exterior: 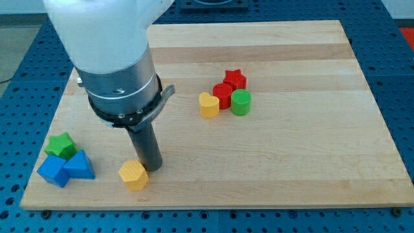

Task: Push yellow hexagon into blue triangle

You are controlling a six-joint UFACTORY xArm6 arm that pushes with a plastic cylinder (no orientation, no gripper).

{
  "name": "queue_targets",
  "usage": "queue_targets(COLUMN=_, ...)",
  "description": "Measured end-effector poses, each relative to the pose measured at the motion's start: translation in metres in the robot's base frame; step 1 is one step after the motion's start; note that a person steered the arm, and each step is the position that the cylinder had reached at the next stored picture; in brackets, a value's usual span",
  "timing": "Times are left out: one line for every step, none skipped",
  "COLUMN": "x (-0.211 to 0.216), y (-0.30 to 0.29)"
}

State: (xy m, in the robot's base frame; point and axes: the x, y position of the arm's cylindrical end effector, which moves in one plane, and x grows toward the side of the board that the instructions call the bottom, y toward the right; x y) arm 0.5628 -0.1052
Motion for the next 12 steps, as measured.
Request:
queue_targets(x=0.004, y=0.001)
queue_targets(x=0.004, y=0.03)
queue_targets(x=0.019, y=0.042)
queue_targets(x=0.041, y=0.026)
queue_targets(x=0.033, y=0.012)
queue_targets(x=0.007, y=0.012)
queue_targets(x=0.004, y=0.009)
queue_targets(x=0.006, y=0.021)
queue_targets(x=0.02, y=0.032)
queue_targets(x=0.028, y=0.022)
queue_targets(x=0.028, y=0.006)
queue_targets(x=0.024, y=-0.009)
